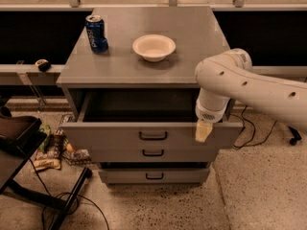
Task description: Open top drawer
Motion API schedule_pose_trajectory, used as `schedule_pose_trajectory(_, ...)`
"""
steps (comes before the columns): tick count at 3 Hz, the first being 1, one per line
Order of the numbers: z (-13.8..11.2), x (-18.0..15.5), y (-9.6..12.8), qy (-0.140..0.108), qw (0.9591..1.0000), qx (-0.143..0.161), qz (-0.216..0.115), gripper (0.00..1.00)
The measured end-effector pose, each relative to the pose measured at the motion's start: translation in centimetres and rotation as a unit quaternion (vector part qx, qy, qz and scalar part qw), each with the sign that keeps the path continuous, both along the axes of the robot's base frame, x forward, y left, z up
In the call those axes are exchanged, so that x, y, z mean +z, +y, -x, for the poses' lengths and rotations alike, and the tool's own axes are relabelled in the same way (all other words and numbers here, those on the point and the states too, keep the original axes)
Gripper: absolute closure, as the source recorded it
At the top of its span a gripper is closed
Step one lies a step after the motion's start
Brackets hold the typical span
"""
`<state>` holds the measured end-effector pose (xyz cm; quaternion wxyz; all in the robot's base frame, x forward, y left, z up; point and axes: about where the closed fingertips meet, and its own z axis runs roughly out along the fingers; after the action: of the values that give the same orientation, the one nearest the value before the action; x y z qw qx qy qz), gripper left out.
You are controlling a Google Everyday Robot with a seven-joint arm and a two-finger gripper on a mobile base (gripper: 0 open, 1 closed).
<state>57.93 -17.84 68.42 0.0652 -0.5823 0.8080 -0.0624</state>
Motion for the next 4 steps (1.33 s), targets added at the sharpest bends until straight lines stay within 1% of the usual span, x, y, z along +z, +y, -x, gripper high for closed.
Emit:
schedule_pose_trajectory(1, 0.0, 0.0, 0.0, 0.0, 1.0, 0.0, 0.0, 0.0)
schedule_pose_trajectory(2, 0.0, 0.0, 0.0, 0.0, 1.0, 0.0, 0.0, 0.0)
schedule_pose_trajectory(3, 1.2, -0.5, -0.1, 0.003, 1.0, 0.003, 0.007, 0.0)
schedule_pose_trajectory(4, 5.4, -1.5, -0.7, 0.01, 0.9998, -0.003, 0.019, 0.19)
